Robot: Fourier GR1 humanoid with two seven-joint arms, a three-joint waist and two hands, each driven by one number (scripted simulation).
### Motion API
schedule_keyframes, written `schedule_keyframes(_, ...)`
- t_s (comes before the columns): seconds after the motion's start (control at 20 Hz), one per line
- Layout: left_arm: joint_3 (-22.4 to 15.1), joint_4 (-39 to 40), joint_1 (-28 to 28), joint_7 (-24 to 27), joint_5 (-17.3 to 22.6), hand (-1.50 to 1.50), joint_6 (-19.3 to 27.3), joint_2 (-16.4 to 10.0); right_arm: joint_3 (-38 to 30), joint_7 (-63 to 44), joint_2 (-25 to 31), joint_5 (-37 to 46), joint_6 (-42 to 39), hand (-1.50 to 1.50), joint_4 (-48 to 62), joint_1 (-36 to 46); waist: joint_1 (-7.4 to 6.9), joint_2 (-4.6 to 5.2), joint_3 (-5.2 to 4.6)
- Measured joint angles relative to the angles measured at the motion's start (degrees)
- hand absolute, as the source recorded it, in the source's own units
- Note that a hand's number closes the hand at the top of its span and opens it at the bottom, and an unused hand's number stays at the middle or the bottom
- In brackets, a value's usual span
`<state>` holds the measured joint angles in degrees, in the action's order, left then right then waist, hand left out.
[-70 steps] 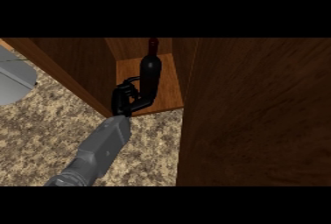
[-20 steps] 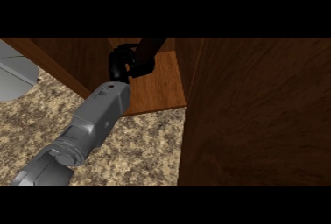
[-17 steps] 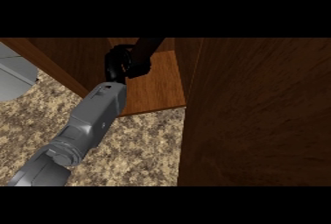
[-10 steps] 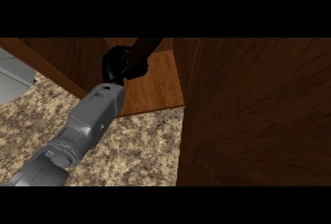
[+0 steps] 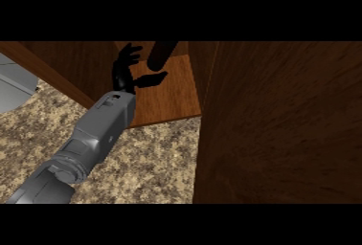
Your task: Pick up the wine, place it into the cabinet and close the cabinet
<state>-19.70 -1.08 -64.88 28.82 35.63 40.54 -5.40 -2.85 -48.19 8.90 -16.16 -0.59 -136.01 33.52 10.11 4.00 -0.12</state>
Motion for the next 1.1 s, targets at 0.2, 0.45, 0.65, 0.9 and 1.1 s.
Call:
schedule_keyframes(0.2, 0.31, -0.24, -0.05, -0.26, 0.25, -1.50, -1.13, 0.03, 0.25, -0.04, -0.28, 0.00, 0.17, -1.50, -0.02, -0.17, -0.16, 0.04, -0.08)
schedule_keyframes(0.45, 0.08, -0.32, -0.11, 0.51, -0.02, -1.50, -1.98, 0.11, 0.40, -0.18, -0.09, -0.04, -0.13, -1.50, -0.02, -0.17, -0.28, 0.04, -0.22)
schedule_keyframes(0.65, -0.65, -0.95, 0.08, 1.40, -0.72, -1.50, -5.40, 0.44, 0.14, -0.16, -0.17, -0.06, 0.04, -1.50, -0.07, -0.46, -0.72, -0.17, -0.45)
schedule_keyframes(0.9, -0.70, -3.43, 0.55, 3.64, -0.73, -1.50, -14.67, 0.99, 0.22, -0.63, -0.35, 0.02, 0.78, -1.50, -0.17, -0.59, -2.08, -0.77, -0.63)
schedule_keyframes(1.1, 0.97, -6.43, 0.61, 7.58, 0.73, -1.50, -22.83, 1.75, -0.49, -1.06, 0.04, 0.12, 1.40, -1.50, -0.13, -0.35, -3.62, -1.37, -0.51)
